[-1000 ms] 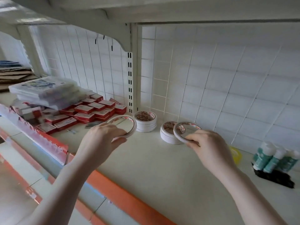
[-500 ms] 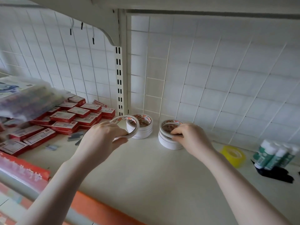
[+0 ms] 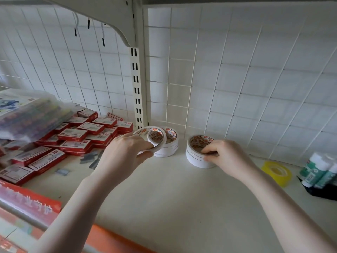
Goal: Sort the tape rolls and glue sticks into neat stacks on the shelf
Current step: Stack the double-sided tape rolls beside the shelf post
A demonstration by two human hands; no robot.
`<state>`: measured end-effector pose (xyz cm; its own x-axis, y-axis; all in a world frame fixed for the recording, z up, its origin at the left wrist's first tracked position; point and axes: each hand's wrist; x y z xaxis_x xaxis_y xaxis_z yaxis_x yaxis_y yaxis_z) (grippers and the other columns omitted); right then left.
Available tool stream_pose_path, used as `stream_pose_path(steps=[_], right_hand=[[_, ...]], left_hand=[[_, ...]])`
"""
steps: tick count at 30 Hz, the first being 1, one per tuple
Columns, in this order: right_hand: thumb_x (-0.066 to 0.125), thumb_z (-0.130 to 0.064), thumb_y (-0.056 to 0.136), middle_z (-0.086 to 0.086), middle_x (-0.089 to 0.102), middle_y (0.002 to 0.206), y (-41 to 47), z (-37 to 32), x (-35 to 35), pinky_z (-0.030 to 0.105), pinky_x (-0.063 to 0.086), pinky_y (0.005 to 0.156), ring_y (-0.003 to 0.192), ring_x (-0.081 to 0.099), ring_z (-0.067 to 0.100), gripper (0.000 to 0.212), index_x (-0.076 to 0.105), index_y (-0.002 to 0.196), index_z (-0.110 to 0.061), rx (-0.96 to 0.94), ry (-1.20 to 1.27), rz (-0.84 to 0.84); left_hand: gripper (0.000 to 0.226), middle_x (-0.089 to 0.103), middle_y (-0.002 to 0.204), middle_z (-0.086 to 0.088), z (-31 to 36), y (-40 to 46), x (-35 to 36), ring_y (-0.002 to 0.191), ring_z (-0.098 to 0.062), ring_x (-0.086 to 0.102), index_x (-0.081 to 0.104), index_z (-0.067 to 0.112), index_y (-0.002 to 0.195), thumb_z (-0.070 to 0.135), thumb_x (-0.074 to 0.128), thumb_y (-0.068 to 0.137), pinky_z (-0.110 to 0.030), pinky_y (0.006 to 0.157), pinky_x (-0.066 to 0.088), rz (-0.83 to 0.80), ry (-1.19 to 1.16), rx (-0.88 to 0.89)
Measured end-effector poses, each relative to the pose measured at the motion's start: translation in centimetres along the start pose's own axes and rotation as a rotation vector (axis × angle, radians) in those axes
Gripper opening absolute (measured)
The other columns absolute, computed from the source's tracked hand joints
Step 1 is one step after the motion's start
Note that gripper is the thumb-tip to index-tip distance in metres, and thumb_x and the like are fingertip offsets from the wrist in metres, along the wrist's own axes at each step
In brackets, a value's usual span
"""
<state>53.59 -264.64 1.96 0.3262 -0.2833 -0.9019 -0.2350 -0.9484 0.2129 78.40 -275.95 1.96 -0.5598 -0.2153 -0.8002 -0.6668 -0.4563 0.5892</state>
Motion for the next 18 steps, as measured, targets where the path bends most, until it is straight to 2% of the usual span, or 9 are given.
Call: stream_pose_path(steps=[3,6,11,15,18], right_hand=[[0.066,-0.015,0.082,-0.004,0.068,0.097,0.0,0.0,-0.2,0.031,0.046,0.078,0.091,0.059,0.018,0.02,0.072,0.098,-0.025,0.019,-0.003,-0.041],[0.063,-0.01,0.081,-0.004,0.067,0.099,-0.2,0.1,-0.3,0.029,0.045,0.077,0.091,0.058,0.017,0.026,0.07,0.101,-0.026,0.007,-0.029,-0.054],[0.065,-0.01,0.078,-0.002,0.067,0.098,-0.5,-0.1,-0.4,0.033,0.046,0.079,0.093,0.058,0.019,0.03,0.069,0.104,-0.026,-0.022,-0.071,-0.048],[0.069,-0.018,0.082,-0.008,0.064,0.112,-0.8,-0.4,-1.3,0.028,0.042,0.086,0.105,0.055,0.015,0.039,0.063,0.12,-0.026,-0.049,-0.065,0.024],[0.067,-0.024,0.085,-0.006,0.064,0.114,-1.2,-0.2,-2.7,0.025,0.039,0.085,0.106,0.056,0.015,0.037,0.062,0.122,-0.026,-0.054,-0.11,0.082]], left_hand=[[0.004,0.062,0.066,0.005,-0.1,0.4,0.2,0.064,-0.023,0.058,0.072,0.022,0.076,0.024,0.074,0.074,-0.028,0.053,0.038,0.007,-0.004,0.028],[0.012,0.063,0.065,0.005,-0.2,0.7,0.6,0.064,-0.022,0.057,0.071,0.022,0.076,0.031,0.064,0.074,-0.03,0.053,0.044,-0.019,-0.015,0.025],[0.006,0.065,0.071,0.003,-0.2,1.6,1.1,0.072,-0.023,0.058,0.073,0.021,0.081,0.025,0.073,0.078,-0.033,0.06,0.046,-0.057,-0.017,0.0],[0.011,0.066,0.08,0.0,-0.2,3.1,1.6,0.081,-0.024,0.057,0.072,0.018,0.086,0.027,0.068,0.083,-0.033,0.068,0.043,-0.084,-0.016,-0.016],[0.014,0.064,0.082,0.002,-0.3,4.3,2.2,0.085,-0.021,0.054,0.069,0.018,0.088,0.03,0.062,0.087,-0.031,0.069,0.04,-0.15,0.011,-0.025]])
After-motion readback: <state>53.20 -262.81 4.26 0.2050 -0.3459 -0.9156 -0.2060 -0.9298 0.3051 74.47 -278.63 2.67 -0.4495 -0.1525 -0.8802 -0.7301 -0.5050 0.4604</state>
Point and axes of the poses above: each hand's wrist, its own y-axis towards the middle knuckle, its own x-axis out of the palm, z = x × y
